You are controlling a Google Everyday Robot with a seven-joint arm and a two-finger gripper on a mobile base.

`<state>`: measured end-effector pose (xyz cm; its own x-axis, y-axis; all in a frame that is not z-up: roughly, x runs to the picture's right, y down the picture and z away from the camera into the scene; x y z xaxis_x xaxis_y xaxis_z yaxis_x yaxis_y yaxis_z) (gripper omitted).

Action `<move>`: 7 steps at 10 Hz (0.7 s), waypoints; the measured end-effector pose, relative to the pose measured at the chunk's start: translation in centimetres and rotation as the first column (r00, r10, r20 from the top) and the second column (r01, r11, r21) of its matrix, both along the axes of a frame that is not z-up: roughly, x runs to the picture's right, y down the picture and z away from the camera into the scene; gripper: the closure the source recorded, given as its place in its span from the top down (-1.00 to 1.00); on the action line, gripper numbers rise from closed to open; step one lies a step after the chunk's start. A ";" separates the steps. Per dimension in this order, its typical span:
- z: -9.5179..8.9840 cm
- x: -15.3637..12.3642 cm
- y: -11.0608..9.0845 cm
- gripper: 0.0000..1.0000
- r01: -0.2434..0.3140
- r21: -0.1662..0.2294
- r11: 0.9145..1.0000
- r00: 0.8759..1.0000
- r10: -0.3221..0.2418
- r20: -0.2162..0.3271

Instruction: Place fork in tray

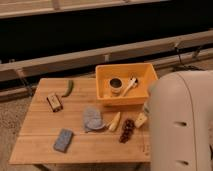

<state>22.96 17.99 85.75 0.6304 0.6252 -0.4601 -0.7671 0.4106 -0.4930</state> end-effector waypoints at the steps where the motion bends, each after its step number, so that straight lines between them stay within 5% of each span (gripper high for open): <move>1: 0.2 -0.1 0.2 0.34 0.000 -0.003 1.000 1.000 0.000 -0.008; 7: 0.4 -0.1 0.4 -0.86 0.003 -0.011 1.000 1.000 -0.003 -0.025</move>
